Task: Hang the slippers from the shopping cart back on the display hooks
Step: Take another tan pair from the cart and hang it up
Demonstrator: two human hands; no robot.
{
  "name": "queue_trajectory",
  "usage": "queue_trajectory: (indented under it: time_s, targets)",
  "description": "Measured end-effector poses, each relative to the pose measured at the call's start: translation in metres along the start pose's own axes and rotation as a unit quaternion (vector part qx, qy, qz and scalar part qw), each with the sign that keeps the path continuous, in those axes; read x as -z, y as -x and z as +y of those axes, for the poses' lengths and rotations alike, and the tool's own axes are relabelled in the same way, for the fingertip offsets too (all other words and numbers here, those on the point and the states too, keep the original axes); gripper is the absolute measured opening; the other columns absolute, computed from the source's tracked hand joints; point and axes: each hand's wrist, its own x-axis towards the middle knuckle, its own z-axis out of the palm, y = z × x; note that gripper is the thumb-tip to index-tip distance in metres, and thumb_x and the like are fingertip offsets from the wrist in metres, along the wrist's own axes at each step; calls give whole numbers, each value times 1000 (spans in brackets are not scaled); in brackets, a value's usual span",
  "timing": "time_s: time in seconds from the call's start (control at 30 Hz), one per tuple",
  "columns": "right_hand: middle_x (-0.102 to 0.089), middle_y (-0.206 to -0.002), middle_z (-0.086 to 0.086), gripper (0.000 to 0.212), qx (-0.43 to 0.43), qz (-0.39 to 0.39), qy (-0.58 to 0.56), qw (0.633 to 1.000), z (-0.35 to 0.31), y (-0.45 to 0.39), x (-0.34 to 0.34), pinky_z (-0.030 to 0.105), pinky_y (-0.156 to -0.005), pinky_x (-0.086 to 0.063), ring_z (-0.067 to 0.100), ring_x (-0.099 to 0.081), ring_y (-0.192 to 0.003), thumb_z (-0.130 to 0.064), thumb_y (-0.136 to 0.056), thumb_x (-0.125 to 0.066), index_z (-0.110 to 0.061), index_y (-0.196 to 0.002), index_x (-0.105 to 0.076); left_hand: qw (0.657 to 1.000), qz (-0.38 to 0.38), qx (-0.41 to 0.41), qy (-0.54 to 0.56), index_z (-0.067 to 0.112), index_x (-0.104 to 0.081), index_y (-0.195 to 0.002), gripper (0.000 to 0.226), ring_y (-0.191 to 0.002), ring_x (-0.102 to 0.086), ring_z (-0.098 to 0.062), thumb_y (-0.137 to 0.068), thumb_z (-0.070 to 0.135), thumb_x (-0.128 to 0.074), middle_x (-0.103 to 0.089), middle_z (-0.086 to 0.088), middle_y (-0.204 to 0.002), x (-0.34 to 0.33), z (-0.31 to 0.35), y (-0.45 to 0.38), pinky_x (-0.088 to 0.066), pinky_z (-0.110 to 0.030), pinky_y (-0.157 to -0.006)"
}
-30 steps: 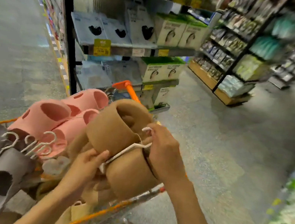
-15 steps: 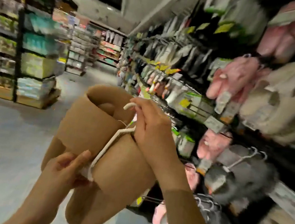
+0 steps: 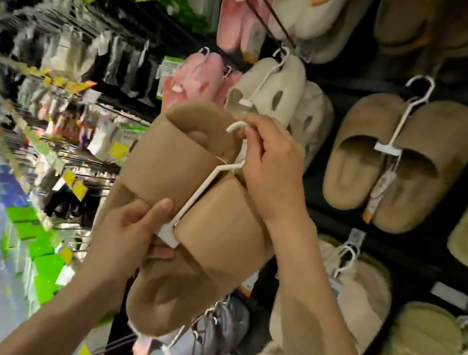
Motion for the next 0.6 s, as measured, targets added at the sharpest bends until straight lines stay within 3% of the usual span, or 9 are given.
queue_trajectory:
  time_s: [0.1, 0.17, 0.27, 0.37, 0.47, 0.53, 0.6]
  targets:
    - [-67, -91, 7, 20, -21, 38, 39, 998, 15, -11, 3, 13, -72, -39, 9, -56, -83, -4, -92, -47, -4, -99, -65, 998, -53, -13, 4, 4, -54, -70, 27, -45, -61, -12, -90, 21, -56, -61, -10, -58, -14, 3, -28, -52, -20, -41]
    - [-67, -87, 5, 19, -36, 73, 70, 994, 24, -17, 8, 13, -70, -39, 9, -57, -81, -4, -92, -47, -5, -97, -66, 995, -103, -14, 2, 4, -55, -69, 28, -42, -61, -10, -90, 22, -57, -62, -1, -48, -24, 7, -48, -54, -22, -43]
    - [-63, -82, -2, 19, -57, 125, 116, 984, 34, -29, 26, 5, -67, -39, 0, -53, -73, -4, -92, -48, -6, -95, -66, 981, -189, -36, -4, 5, -56, -70, 30, -43, -60, -13, -90, 27, -57, -63, -5, -50, -47, 22, -76, -53, -24, -43]
    - [-64, -85, -3, 20, -104, 166, 165, 967, 48, -44, 53, 5, -70, -41, 1, -58, -77, -8, -93, -47, -9, -98, -66, 967, -249, -51, -15, 10, -53, -60, 36, -47, -59, -23, -90, 30, -58, -60, -4, -46, -83, 39, -95, -53, -30, -49]
    - [-66, -83, -2, 18, -143, 220, 225, 938, 66, -53, 86, 19, -73, -47, 8, -59, -79, -11, -92, -49, -10, -96, -67, 949, -305, -71, -33, 12, -53, -61, 37, -64, -66, -36, -90, 34, -57, -65, -15, -61, -127, 58, -103, -56, -53, -68]
    - [-67, -86, 4, 19, -168, 239, 277, 915, 74, -58, 107, 27, -76, -48, 12, -58, -80, -13, -92, -49, -7, -96, -67, 936, -343, -72, -36, 12, -53, -67, 35, -73, -68, -39, -92, 36, -55, -66, -21, -73, -155, 65, -103, -55, -57, -72]
    - [-66, -87, 5, 20, -191, 235, 331, 894, 85, -67, 127, 16, -76, -46, 14, -58, -80, -14, -93, -49, -6, -98, -67, 925, -374, -61, -38, 13, -54, -72, 31, -76, -68, -38, -93, 36, -52, -65, -20, -76, -183, 70, -104, -55, -56, -75]
